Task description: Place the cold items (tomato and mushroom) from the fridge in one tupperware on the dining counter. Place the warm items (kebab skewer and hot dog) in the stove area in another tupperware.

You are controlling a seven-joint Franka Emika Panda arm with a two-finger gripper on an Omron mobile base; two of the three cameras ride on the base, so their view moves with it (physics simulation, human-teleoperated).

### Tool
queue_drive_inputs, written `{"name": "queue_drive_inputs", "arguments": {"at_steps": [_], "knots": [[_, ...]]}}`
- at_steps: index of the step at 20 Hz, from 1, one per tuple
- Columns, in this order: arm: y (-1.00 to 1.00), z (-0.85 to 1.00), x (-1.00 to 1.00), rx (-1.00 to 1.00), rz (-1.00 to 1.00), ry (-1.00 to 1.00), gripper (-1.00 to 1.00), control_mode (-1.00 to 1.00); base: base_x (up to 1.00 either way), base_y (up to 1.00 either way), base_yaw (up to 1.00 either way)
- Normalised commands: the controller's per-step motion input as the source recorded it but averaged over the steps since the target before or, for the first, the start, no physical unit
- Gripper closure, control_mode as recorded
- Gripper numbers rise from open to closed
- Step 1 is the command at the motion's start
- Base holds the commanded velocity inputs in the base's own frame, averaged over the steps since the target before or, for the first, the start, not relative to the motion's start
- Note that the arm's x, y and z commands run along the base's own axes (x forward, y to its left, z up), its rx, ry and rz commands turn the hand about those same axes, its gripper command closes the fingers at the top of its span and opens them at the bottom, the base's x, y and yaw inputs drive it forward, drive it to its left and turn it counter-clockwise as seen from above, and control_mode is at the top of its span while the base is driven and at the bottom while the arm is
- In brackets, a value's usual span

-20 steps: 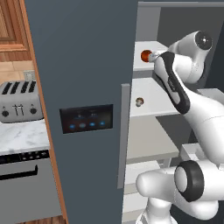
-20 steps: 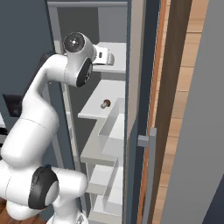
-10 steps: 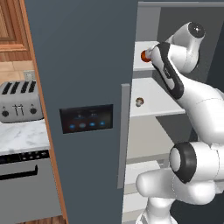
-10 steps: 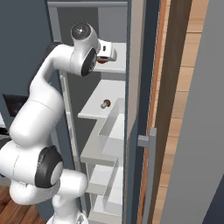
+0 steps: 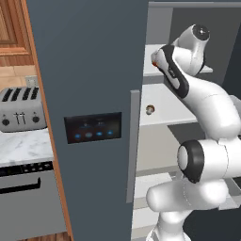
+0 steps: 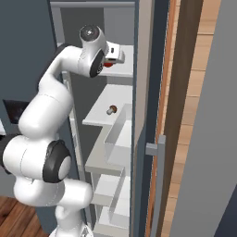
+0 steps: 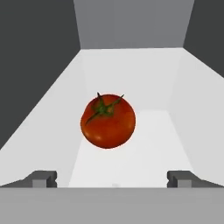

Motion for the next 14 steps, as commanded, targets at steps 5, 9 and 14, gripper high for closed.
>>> {"name": "queue_drive_inputs", "arguments": {"at_steps": [5, 9, 14], "knots": [[0.00, -0.06, 0.50, -0.02, 0.00, 0.00, -1.00, -1.00, 0.00, 0.00, 0.00], [0.00, 0.00, 0.42, -0.02, 0.00, 0.01, -1.00, -1.00, 0.00, 0.00, 0.00], [0.00, -0.01, 0.35, 0.00, 0.00, 0.00, -1.00, -1.00, 0.00, 0.00, 0.00]]}}
